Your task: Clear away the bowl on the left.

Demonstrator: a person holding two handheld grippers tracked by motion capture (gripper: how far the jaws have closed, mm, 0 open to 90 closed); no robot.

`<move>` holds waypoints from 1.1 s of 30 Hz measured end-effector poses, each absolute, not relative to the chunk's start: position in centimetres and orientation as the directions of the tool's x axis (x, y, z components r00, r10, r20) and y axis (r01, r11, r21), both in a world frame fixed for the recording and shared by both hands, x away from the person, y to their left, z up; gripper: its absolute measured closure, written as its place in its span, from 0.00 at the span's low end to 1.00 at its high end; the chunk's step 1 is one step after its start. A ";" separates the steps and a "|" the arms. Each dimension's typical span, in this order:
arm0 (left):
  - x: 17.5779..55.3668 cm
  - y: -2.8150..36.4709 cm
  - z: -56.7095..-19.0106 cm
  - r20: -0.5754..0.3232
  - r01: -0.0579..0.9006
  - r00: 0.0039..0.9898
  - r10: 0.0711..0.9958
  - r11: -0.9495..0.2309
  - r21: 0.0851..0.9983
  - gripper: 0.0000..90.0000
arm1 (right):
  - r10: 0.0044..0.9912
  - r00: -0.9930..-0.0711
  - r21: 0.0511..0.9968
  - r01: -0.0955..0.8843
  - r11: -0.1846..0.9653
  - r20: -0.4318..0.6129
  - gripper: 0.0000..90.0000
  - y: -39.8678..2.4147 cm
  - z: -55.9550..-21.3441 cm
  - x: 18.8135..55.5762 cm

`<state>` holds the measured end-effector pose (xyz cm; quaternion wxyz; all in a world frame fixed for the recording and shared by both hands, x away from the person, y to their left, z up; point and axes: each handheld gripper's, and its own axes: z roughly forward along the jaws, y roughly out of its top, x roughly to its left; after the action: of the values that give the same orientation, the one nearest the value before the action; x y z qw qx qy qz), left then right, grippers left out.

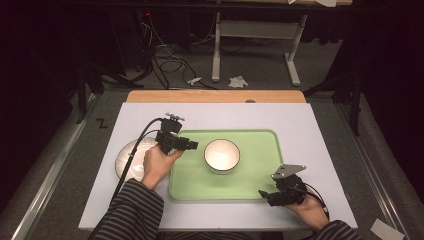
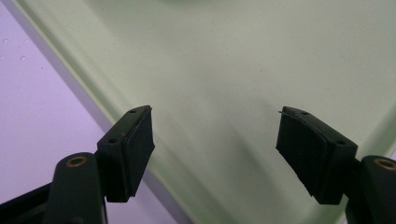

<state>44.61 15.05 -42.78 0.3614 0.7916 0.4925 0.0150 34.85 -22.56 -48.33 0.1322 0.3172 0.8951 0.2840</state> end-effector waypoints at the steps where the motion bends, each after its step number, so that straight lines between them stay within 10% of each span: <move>1: 44.5 15.2 -42.7 -0.329 0.767 0.518 0.790 -0.259 0.588 0.60 | 0.642 -0.764 0.591 0.493 0.638 -0.056 0.32 -22.6 -48.3 34.8; 33: 41.7 17.1 -41.7 -0.319 0.743 0.544 0.776 -0.268 0.613 0.59 | 0.640 -0.766 0.590 0.494 0.639 -0.053 0.32 -22.5 -48.4 34.9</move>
<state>41.70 17.12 -41.73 0.3718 0.7960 0.4771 0.0225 34.88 -22.46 -48.43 0.1295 0.3164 0.8960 0.2833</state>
